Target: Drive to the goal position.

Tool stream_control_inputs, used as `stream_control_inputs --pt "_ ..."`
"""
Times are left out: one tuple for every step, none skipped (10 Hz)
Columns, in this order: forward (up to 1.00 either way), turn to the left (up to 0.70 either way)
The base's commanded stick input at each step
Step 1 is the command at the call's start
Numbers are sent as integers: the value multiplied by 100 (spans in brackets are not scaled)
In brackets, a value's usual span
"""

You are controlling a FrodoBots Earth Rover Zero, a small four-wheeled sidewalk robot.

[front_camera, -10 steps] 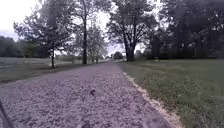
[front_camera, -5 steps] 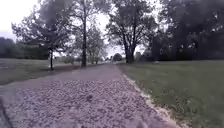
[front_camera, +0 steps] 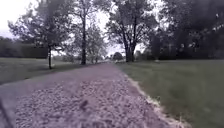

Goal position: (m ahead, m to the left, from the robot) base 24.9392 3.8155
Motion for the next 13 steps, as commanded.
stream_control_inputs --pt "70 0" --pt "70 0" --pt "70 0" --pt "70 0" --pt "70 0" --pt "70 0" --pt "70 0" --pt "70 0" --pt "70 0" --pt "70 0" --pt "70 0" --pt "70 0" --pt "70 0"
